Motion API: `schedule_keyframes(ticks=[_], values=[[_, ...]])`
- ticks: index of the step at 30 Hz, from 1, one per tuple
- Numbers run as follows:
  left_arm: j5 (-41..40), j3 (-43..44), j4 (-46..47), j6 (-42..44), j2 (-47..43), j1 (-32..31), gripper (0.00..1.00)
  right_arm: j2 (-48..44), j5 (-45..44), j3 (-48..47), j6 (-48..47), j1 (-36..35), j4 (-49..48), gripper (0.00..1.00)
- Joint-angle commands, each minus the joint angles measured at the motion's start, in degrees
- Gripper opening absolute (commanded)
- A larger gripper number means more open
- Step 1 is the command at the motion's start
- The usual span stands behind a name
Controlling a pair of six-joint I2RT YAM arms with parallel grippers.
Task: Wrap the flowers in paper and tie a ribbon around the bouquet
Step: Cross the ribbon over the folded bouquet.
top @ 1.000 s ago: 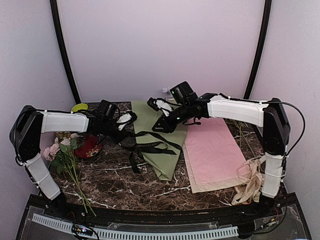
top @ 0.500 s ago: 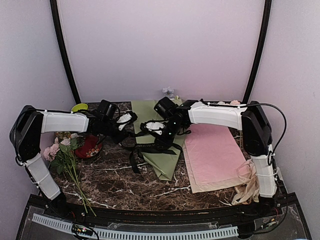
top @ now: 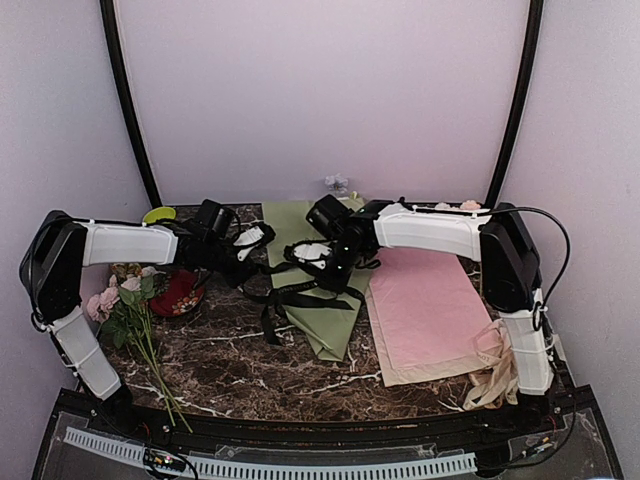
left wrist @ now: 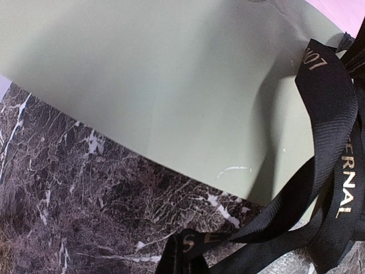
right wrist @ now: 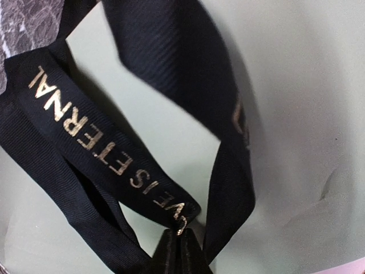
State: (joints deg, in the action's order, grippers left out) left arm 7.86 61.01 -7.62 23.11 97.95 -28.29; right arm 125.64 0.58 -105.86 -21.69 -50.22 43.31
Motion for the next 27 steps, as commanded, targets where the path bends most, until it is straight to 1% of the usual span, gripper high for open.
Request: schedule_keyframes(ticks=[1, 4, 8, 12, 13, 15, 17, 19, 21, 27], values=[[0.62, 1.39, -1.81, 0.43, 0.09, 0.05, 0.0, -2.41, 1.45, -1.64, 1.37, -0.34, -1.2, 0.0], [0.72, 1.47, -2.03, 0.49, 0.2, 0.07, 0.0, -4.54, 5.41, -0.8, 2.19, -0.28, -2.94, 0.0], [0.99, 1.57, -2.12, 0.59, 0.17, 0.06, 0.0, -7.82, 12.65, 1.7, 4.21, 0.32, -8.12, 0.0], [1.11, 1.61, -2.38, 0.61, 0.05, 0.03, 0.0, -10.27, 24.12, 4.42, 11.12, 3.66, -15.78, 0.0], [1.2, 1.6, -2.47, 0.64, 0.11, 0.0, 0.0, -10.97, 27.08, 5.84, 13.88, 4.86, -18.87, 0.0], [1.41, 1.57, -2.41, 0.7, 0.05, 0.07, 0.0, -12.54, 32.97, 9.84, 20.78, 7.09, -28.02, 0.0], [1.69, 1.64, -2.57, 0.62, 0.17, 0.04, 0.0, -13.46, 36.02, 14.44, 29.91, 9.06, -40.57, 0.0], [1.72, 1.87, -2.77, 0.75, 0.33, 0.05, 0.0, -12.99, 37.16, 17.63, 39.22, 10.89, -50.68, 0.0], [1.77, 1.83, -2.84, 0.87, 0.31, 0.04, 0.0, -11.55, 34.32, 18.67, 46.52, 12.25, -56.82, 0.0], [1.89, 1.74, -3.25, 1.58, 0.24, 0.08, 0.0, -5.45, 25.59, 17.01, 61.33, 13.6, -63.75, 0.0]])
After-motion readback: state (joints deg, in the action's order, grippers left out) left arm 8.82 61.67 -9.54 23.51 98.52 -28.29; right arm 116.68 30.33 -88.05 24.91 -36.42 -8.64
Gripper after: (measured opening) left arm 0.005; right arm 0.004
